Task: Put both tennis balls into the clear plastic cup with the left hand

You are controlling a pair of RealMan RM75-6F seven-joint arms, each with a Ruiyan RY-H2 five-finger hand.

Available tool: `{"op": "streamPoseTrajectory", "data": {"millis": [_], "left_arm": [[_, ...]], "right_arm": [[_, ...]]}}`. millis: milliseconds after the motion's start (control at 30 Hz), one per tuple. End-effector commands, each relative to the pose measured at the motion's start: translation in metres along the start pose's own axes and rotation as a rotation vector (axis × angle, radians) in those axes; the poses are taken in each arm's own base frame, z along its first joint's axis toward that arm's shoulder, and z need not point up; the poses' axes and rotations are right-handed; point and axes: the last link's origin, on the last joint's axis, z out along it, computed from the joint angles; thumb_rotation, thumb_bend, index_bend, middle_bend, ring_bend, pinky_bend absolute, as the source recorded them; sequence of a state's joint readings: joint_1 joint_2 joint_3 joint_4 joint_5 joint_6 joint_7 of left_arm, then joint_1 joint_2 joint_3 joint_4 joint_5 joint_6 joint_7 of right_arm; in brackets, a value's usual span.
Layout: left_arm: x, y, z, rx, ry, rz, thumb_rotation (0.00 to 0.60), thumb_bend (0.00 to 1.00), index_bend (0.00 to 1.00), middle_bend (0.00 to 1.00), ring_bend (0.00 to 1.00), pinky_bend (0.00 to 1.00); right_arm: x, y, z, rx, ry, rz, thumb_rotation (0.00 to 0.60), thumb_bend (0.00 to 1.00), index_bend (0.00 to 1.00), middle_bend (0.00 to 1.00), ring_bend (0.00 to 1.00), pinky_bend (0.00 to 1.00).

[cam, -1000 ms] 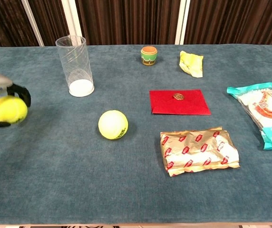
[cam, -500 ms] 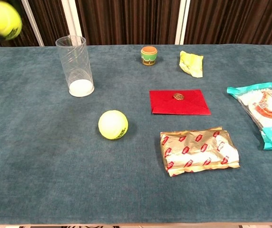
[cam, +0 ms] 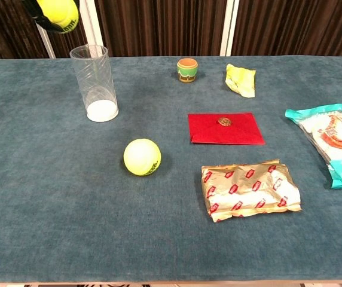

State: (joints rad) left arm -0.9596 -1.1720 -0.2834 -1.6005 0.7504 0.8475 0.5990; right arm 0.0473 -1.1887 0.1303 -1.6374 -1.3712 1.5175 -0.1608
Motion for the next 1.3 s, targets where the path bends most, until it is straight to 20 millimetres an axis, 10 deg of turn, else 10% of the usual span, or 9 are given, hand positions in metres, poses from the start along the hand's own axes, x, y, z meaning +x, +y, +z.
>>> {"op": "streamPoseTrajectory", "data": {"millis": [33,833,1300], "left_arm": [[-0.008,0.012,0.012,0.009,-0.021,-0.003,0.6,0.35,0.4,0.44,0.37,0.47],[-0.008,0.03,0.017,0.038,-0.002,0.12,0.6,0.04,0.26,0.23,0.19,0.32],[0.007,0.048,-0.03,-0.123,0.018,0.073,0.6,0.04,0.26,0.22,0.19,0.32]], "right_arm": [[0.001,0.001,0.001,-0.007,0.005,0.003,0.6,0.34,0.0,0.0,0.03,0.09],[-0.002,-0.002,0.0,0.005,-0.003,0.007,0.6,0.34,0.0,0.0,0.03,0.09],[0.0,-0.002,0.0,-0.008,0.009,0.012,0.6,0.34,0.0,0.0,0.03,0.09]]}}
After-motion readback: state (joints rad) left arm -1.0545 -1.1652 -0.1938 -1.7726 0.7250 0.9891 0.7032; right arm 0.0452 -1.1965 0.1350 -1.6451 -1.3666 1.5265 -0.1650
